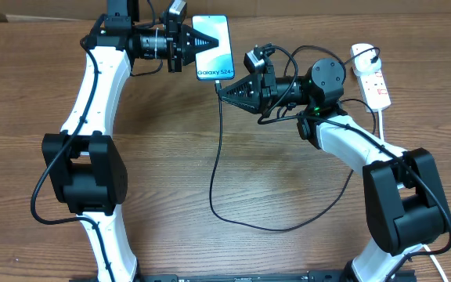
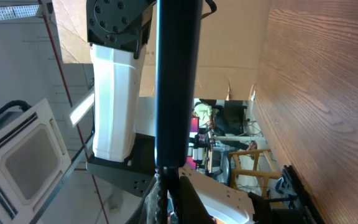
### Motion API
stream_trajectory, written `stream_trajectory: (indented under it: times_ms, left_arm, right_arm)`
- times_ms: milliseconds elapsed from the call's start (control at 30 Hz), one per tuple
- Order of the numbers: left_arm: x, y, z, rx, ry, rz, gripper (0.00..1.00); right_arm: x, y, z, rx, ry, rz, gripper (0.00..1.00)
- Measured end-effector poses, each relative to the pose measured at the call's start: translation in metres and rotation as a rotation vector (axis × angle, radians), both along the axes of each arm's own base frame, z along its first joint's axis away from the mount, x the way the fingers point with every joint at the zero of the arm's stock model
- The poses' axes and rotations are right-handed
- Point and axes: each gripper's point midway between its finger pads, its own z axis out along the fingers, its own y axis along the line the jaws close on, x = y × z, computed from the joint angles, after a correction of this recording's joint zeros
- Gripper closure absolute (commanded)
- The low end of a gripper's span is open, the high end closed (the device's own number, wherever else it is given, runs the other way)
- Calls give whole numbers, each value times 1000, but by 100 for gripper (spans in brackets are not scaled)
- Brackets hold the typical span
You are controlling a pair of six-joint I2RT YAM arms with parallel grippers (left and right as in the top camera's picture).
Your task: Plug charger to phone and switch on socket
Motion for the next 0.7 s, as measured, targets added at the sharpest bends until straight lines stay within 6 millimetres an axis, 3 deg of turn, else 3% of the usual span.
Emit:
stream_trajectory:
  times_ms: [700]
  left_arm:
    - [0, 0, 0, 1, -8, -1, 96]
  right_arm:
    - [1, 0, -6, -16, 31, 3, 96]
